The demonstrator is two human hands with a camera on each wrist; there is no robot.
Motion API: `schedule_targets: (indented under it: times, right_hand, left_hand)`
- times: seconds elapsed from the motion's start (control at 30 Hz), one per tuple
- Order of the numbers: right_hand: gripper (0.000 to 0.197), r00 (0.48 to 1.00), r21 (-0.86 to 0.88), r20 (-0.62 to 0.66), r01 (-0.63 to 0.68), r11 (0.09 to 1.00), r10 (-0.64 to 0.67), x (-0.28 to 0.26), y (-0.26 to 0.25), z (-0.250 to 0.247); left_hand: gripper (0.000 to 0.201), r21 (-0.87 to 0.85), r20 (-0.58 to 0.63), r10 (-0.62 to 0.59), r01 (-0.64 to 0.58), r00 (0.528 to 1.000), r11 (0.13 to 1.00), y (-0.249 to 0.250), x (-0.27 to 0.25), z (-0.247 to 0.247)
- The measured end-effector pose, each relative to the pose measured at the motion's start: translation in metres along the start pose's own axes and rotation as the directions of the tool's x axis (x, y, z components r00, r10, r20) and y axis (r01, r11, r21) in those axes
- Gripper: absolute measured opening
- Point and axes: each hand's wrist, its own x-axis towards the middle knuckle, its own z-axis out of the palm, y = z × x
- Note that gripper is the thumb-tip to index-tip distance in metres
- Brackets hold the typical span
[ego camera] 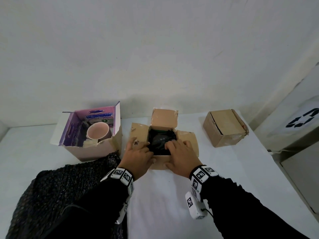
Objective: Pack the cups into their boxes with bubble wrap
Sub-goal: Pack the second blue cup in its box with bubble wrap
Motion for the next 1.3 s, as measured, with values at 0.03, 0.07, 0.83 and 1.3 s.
schedule_targets:
  times: [0.03,0.07,0.83,1.3]
  right_hand:
    - [0.058,1.0,-0.018,-0.007,0.007,1.0,-0.007,0.001,0.001,0.0]
    - [0.063,1.0,-0.026,-0.006,0.023,0.999,-0.023,0.002,0.001,0.002]
    - [0.026,0.983,-0.209,0.181,0.034,0.977,0.004,0.006,-0.008,-0.002]
    - [0.035,0.981,0.079,0.082,-0.184,0.98,0.177,0.036,0.005,-0.016]
  left_hand:
    - [0.04,0.009,0.017,0.003,-0.003,1.0,1.0,0.0,0.003,-0.001]
    - [0.041,0.016,0.028,0.009,-0.01,1.0,1.0,-0.001,0.005,-0.001]
    - [0.028,-0.053,0.183,0.059,-0.051,0.981,0.997,-0.003,0.02,0.002]
    - [0.059,-0.013,0.027,-0.065,0.066,0.998,0.998,0.002,0.019,-0.005]
